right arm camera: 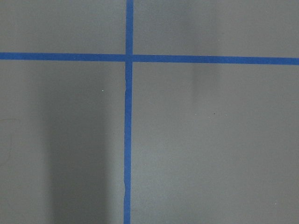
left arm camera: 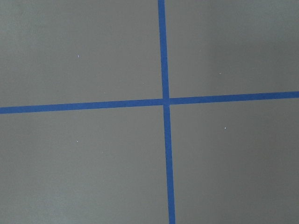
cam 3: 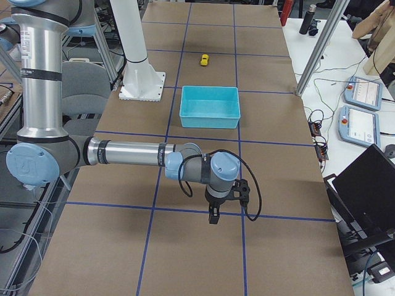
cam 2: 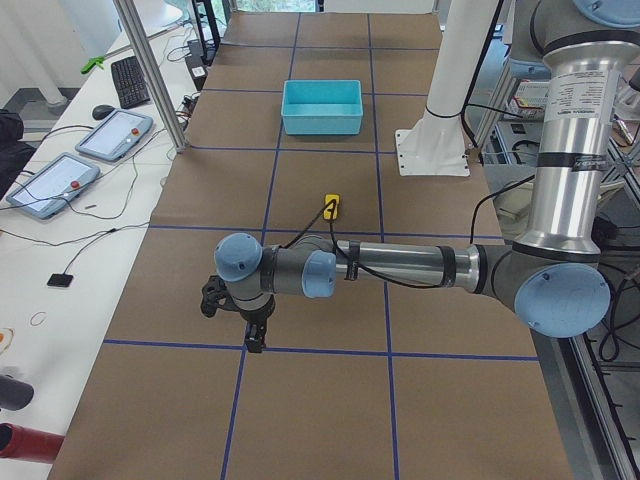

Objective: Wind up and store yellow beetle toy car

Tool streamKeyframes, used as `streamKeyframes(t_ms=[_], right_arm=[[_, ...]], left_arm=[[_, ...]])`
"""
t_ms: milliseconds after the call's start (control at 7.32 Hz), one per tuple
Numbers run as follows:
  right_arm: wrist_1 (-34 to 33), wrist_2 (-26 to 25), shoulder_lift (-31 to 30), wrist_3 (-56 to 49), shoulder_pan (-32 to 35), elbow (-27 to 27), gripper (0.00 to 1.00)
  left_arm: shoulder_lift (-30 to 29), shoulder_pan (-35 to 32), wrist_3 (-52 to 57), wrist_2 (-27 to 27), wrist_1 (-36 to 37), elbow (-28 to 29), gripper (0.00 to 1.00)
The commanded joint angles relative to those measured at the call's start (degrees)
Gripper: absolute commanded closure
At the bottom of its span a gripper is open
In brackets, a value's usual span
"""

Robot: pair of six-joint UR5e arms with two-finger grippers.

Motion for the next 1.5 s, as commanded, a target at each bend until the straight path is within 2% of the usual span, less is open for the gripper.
streamKeyframes(t_ms=[0,273,410,546,683,819,1092,1229,1365], right_arm=[[0.00,0.00,0.03,0.00,0.00,0.02,0.00],[0.00,0.00,0.03,0.00,0.00,0.02,0.00],[0.00,0.00,0.03,0.00,0.00,-0.06,0.00],[0.00,0.00,0.03,0.00,0.00,0.02,0.00],[0.00,0.00,0.03,0.00,0.00,0.02,0.00],[0.00,0.00,0.12,0.00,0.00,0.02,0.00],[0.09,0.00,0.12,0.00,0.00,0.02,0.00],[0.09,0.00,0.03,0.00,0.00,-0.06,0.00],[0.09,0.00,0.03,0.00,0.00,0.02,0.00]], left_arm=[[-0.61,0.00,-0.03,0.02,0.21,-1.39,0.00],[-0.96,0.09,-0.12,0.02,0.91,-2.79,0.00],[-2.53,0.09,-0.12,0.02,4.05,-4.28,0.00],[-5.85,0.70,-0.03,0.02,9.47,-6.03,0.00],[-9.62,2.97,0.32,-0.07,11.62,-6.14,0.00],[-11.92,6.04,0.59,-0.16,11.46,-7.96,0.00],[-12.03,18.39,3.46,0.10,11.02,-17.34,0.00],[-11.60,21.42,6.62,0.71,11.20,-21.65,0.00],[-12.55,26.41,7.70,0.81,11.29,-22.65,0.00]])
